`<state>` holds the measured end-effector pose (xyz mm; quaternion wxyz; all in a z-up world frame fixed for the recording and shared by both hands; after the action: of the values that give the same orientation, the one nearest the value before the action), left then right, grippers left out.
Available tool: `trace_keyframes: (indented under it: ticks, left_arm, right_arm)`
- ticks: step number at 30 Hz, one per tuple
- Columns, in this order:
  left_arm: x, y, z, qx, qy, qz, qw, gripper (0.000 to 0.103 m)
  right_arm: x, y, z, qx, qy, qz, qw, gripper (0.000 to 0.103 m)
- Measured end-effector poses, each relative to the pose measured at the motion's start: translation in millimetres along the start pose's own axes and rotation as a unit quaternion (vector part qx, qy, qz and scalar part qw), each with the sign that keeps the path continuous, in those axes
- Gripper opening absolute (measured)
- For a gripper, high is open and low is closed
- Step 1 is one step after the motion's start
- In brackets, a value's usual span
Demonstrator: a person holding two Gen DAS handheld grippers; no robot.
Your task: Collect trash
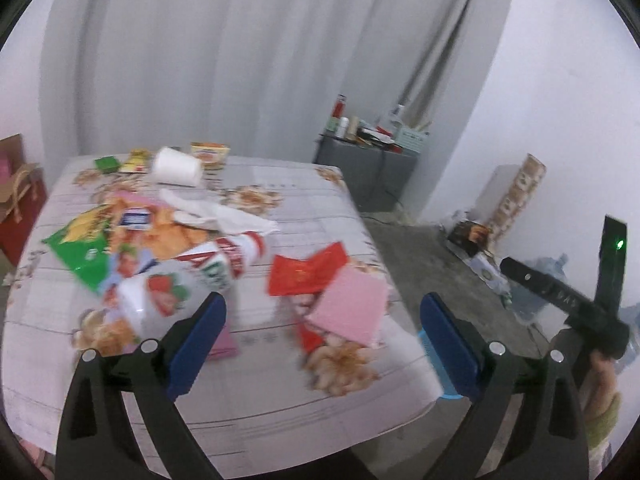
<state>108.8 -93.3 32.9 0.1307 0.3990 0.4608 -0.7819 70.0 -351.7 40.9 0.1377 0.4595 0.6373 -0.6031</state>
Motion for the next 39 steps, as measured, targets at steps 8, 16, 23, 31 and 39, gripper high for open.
trace_keyframes:
  ticks: [8, 16, 23, 31, 39]
  left_arm:
    - [7.4, -16.0, -21.5, -0.002, -0.008, 0.003, 1.0000, 0.095]
    - [13.6, -14.2, -34.3, -0.010, -0.014, -0.004, 0.9999, 0.095]
    - [13.8, -11.6, -40.5, -0.010, -0.020, -0.004, 0.9997, 0.095]
    - [14.3, -5.5, -39.9, -0.001, -0.003, -0.006, 1.0000, 0.095]
    - [16.4, 2.0, -39.1, 0.005, 0.006, -0.009, 0.9999, 0.095]
  right_arm:
    - [-4.2, 4.5, -38.9, 0.001, -0.025, -0.010, 1.000, 0.095]
    - [0.9, 18.1, -66.5, 0.037, -0.057, -0.029, 0.997, 0.095]
    - [3.7, 24.0, -76.3, 0.078, -0.098, -0.026, 0.992, 0.095]
    - [6.0, 24.8, -70.7, 0.116, -0.104, -0.020, 0.988, 0.095]
    - [6.8, 27.7, -71.7, 0.099, -0.084, -0.021, 0.991, 0.095]
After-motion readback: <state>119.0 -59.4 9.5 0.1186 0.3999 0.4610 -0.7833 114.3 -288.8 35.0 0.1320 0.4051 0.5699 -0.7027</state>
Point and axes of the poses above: each gripper's, at about its wrist camera, not at the fingertips, and y roughly the way its jaws point, z to its right, x to its underside, the point moved 7 cm from there along y, roughly the way its jaws point, and after that the axes turned 1 degree about -z, right-handed, at the moved point
